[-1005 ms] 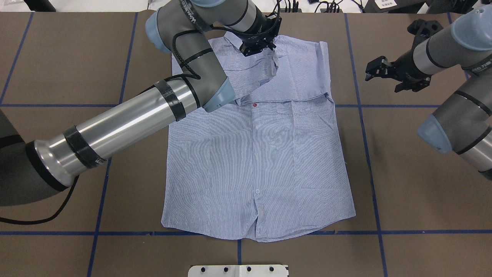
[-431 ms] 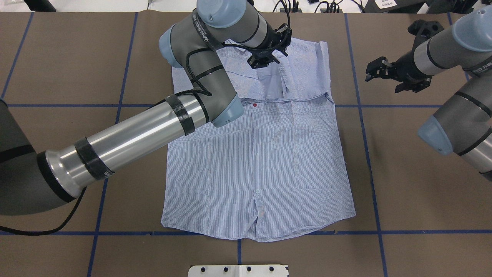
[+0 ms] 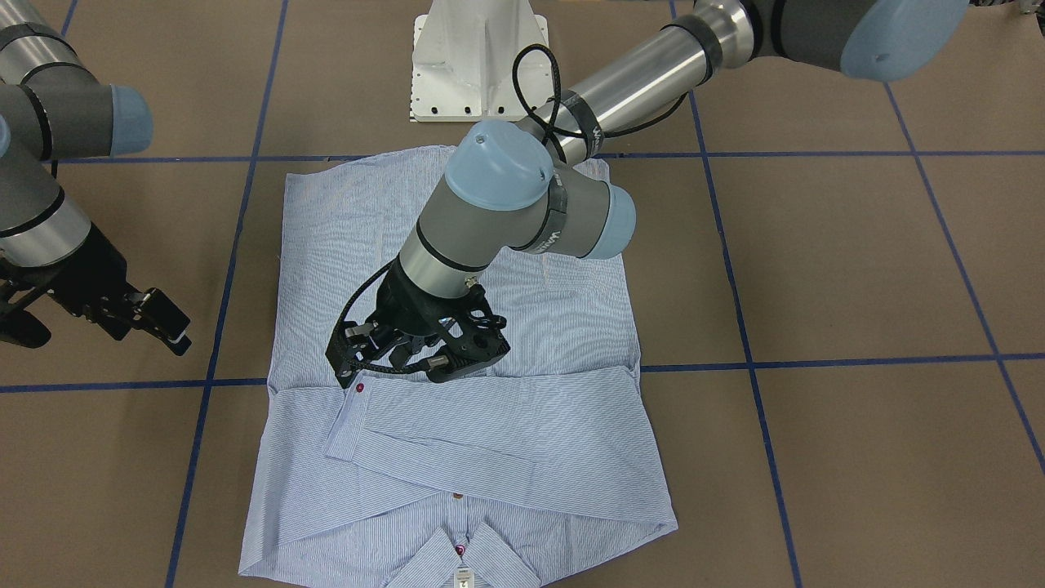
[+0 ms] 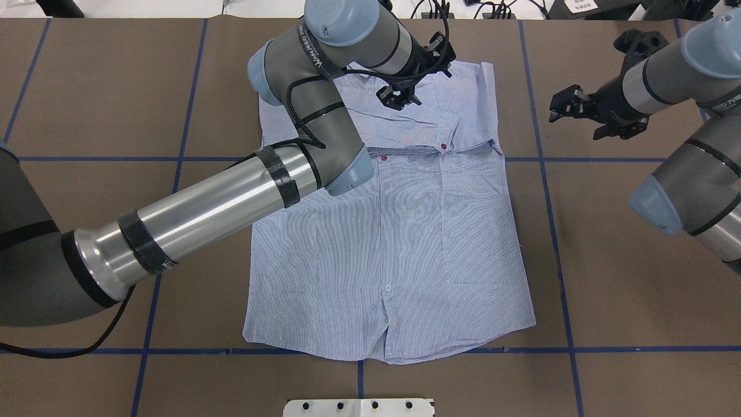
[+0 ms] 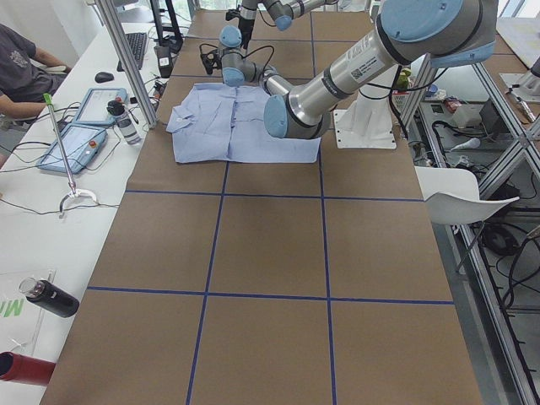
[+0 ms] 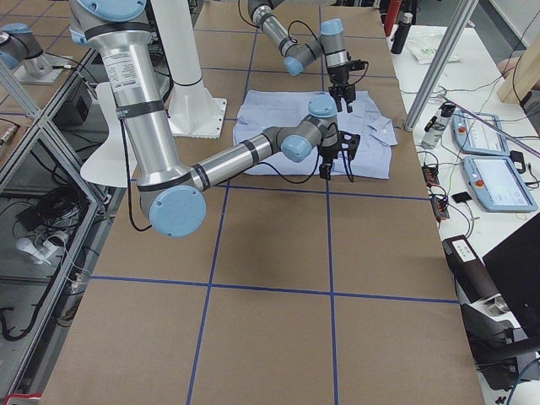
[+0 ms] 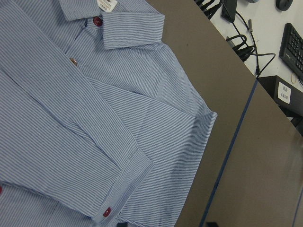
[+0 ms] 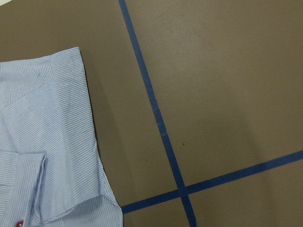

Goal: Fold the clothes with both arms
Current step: 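Release the sleeve with the left gripper while the right gripper moves to the hem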

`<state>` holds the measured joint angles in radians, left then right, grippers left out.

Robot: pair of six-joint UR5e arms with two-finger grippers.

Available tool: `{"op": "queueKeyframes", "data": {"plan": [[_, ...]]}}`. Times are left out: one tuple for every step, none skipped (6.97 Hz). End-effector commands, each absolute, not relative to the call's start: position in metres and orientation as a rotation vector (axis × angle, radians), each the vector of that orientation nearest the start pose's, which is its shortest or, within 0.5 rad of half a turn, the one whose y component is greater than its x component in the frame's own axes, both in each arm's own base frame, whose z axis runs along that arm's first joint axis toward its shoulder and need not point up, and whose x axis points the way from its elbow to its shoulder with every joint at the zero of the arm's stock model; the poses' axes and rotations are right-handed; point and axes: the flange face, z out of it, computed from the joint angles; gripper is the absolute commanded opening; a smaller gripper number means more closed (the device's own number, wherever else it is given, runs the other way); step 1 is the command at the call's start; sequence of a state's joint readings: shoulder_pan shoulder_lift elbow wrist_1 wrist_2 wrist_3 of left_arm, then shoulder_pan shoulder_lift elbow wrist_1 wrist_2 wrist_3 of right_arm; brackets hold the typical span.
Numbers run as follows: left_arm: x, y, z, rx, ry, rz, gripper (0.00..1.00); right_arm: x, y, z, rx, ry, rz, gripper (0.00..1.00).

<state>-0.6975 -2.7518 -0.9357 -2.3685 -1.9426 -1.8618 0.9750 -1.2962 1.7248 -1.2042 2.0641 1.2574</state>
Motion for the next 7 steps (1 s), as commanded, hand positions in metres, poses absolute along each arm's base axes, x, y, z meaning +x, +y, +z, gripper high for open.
{"op": "queueKeyframes", "data": {"plan": [[0.562,-0.605,0.043,-0.022,1.419,-0.552,0.88,-0.318,-0.509,0.367,0.031,-0.957,0.478,1.00],[0.536,-0.582,0.072,-0.028,1.447,-0.522,0.88,-0.342,-0.481,0.347,0.026,-0.981,0.495,1.00],[0.499,-0.572,0.103,-0.056,1.458,-0.493,0.88,-0.362,-0.446,0.344,-0.055,-0.991,0.539,1.00],[0.475,-0.563,0.125,-0.038,1.463,-0.470,0.87,-0.379,-0.405,0.345,-0.105,-0.986,0.595,1.00],[0.463,-0.555,0.140,-0.012,1.461,-0.443,0.87,-0.402,-0.378,0.342,-0.168,-0.981,0.711,1.00],[0.452,-0.546,0.154,-0.006,1.461,-0.447,0.88,-0.407,-0.357,0.343,-0.194,-0.976,0.771,0.98],[0.442,-0.536,0.161,-0.005,1.468,-0.445,0.88,-0.405,-0.315,0.366,-0.196,-0.926,0.737,0.96]]}}
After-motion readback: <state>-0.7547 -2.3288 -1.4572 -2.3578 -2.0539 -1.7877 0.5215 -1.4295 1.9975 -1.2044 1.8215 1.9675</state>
